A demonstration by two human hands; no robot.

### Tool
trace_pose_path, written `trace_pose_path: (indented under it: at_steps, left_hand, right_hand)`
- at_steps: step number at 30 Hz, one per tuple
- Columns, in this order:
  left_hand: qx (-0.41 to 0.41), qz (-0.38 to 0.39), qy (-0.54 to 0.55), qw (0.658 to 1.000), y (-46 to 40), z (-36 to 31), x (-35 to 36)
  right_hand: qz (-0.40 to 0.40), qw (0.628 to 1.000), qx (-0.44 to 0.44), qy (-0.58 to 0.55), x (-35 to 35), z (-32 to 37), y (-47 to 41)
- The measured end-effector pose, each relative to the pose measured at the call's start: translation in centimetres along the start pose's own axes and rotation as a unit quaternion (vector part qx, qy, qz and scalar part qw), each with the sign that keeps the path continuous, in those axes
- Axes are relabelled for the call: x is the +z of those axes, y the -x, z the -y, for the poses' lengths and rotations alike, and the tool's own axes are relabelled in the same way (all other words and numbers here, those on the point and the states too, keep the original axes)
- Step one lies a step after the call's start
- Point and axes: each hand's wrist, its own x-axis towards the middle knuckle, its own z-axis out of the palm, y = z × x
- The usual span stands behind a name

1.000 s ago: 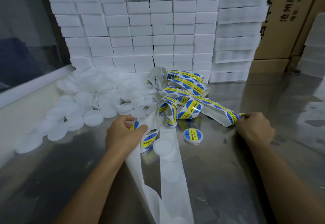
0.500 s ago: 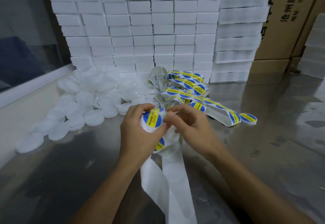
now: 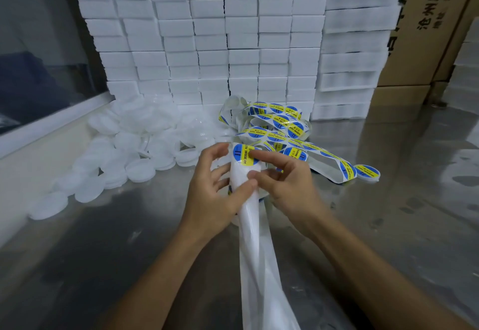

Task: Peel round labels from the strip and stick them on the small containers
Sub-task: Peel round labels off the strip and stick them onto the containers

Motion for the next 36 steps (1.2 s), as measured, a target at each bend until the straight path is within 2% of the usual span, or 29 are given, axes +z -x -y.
trace_pose_path:
  at_steps: [2,7,9,14,17,20,24,28,33,36]
  left_hand:
    - [-0.031,-0.031,0.032,0.999,-0.3,0.0,-0.1]
    - [-0.087,-0.052,0.078,0.992,-0.5,0.2,-0.4]
    - [-0.108,-0.052,0.112,0.986,-0.7,0.3,-0.5]
    - [-0.160,-0.038,0.187,0.968,-1.1,0.5,-1.0]
    - [-0.154,-0.031,0.188,0.969,-1.2,0.4,-1.0]
    - [-0.146,-0.035,0.178,0.972,-1.1,0.4,-0.9]
    - [-0.132,-0.031,0.144,0.980,-1.1,0.3,-0.9]
    - [-0.115,-0.024,0.105,0.988,-0.9,0.3,-0.8]
    - [-0.111,-0.029,0.061,0.991,-0.7,0.5,-0.6]
    - [-0.114,-0.035,0.069,0.990,-0.8,0.4,-0.6]
  right_hand:
    - [-0.017,0.998,-0.030,0.050,-0.1,-0.3,-0.1]
    - [-0.028,0.984,-0.104,0.143,0.1,-0.7,-0.1]
    - [-0.021,0.986,-0.106,0.129,0.2,-0.4,0.1]
    - [0.003,0.999,-0.036,0.006,0.9,0.5,0.5]
    - [-0.016,0.994,-0.084,0.070,0.8,0.3,0.5]
    - [-0.041,0.967,-0.171,0.182,0.4,-0.4,0.4]
    - [-0.070,0.930,-0.243,0.267,0.3,-1.1,0.1]
    - [-0.045,0.931,-0.247,0.266,0.3,-1.3,0.1]
    - [-0.073,0.967,-0.160,0.185,-0.2,-1.0,-0.4]
    - [-0.034,0.951,-0.209,0.224,-0.6,-0.6,-0.2]
